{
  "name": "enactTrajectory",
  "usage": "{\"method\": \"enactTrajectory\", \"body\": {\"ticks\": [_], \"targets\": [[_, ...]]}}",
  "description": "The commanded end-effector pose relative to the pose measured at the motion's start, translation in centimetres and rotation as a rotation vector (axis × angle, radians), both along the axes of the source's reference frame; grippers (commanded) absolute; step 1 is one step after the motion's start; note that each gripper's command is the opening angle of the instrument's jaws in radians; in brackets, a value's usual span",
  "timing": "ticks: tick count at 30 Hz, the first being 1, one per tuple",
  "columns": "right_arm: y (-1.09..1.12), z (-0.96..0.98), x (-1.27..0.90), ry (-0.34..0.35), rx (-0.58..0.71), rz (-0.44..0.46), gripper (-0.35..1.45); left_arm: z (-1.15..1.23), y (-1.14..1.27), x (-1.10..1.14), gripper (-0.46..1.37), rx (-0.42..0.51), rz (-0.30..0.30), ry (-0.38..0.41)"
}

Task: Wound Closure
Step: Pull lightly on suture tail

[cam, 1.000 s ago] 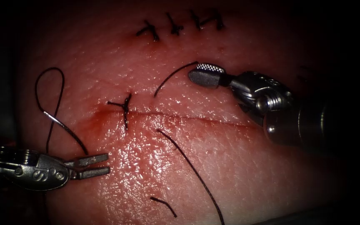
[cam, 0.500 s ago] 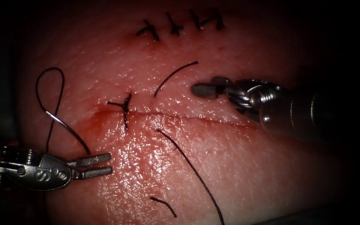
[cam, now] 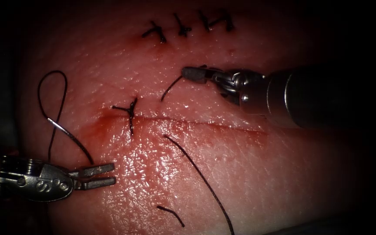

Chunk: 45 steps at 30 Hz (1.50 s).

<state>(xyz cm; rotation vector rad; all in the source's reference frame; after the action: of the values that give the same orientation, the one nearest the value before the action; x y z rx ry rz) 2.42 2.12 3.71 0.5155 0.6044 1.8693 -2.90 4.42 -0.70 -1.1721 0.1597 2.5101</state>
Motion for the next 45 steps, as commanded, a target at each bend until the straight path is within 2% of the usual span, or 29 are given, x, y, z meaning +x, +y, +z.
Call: {"method": "enactTrajectory", "body": {"ticks": [1, 8, 12, 19, 20, 21, 22, 24, 28, 30, 32, 34, 38, 45], "targets": [[-0.01, 0.02, 0.02, 0.016, 0.015, 0.011, 1.07, -0.02, 0.0, 0.02, -0.35, 0.008, 0.001, -0.001], [-0.04, 0.12, 0.13, 0.023, 0.048, 0.052, 1.04, -0.04, -0.01, 0.11, -0.35, 0.009, -0.001, 0.003], [-0.02, 0.13, 0.2, 0.018, 0.047, 0.061, 0.96, -0.05, -0.03, 0.13, -0.35, 0.01, -0.002, 0.004], [0.05, 0.24, 0.33, 0.026, 0.026, 0.083, 0.64, -0.04, -0.02, 0.12, -0.35, 0.014, -0.005, 0.002], [0.06, 0.26, 0.34, 0.025, 0.023, 0.085, 0.47, -0.04, -0.02, 0.12, -0.35, 0.014, -0.005, 0.002], [0.07, 0.28, 0.35, 0.024, 0.021, 0.086, -0.02, -0.04, -0.02, 0.12, -0.35, 0.014, -0.005, 0.002], [0.08, 0.29, 0.35, 0.025, 0.025, 0.091, -0.35, -0.04, -0.02, 0.12, -0.35, 0.014, -0.005, 0.002], [0.1, 0.29, 0.34, 0.022, 0.02, 0.089, -0.35, -0.04, -0.02, 0.13, -0.35, 0.014, -0.005, 0.002], [0.16, 0.23, 0.33, 0.004, -0.086, 0.033, -0.35, -0.04, -0.03, 0.13, -0.35, 0.013, -0.005, 0.002], [0.21, 0.14, 0.32, 0.028, -0.221, -0.007, -0.35, -0.04, -0.03, 0.12, -0.35, 0.017, -0.009, 0.001], [0.23, 0.09, 0.31, 0.052, -0.28, -0.013, -0.35, -0.04, -0.03, 0.12, -0.35, 0.017, -0.01, 0.001], [0.27, -0.01, 0.32, 0.08, -0.44, -0.063, -0.35, -0.03, -0.03, 0.11, -0.35, 0.016, -0.01, 0.001], [0.34, -0.16, 0.33, 0.108, -0.623, -0.104, -0.35, -0.01, -0.04, 0.11, -0.35, 0.017, -0.014, 0.0], [0.43, -0.29, 0.33, 0.113, -0.855, -0.236, -0.35, 0.0, -0.05, 0.1, -0.35, 0.018, -0.019, -0.001]]}}
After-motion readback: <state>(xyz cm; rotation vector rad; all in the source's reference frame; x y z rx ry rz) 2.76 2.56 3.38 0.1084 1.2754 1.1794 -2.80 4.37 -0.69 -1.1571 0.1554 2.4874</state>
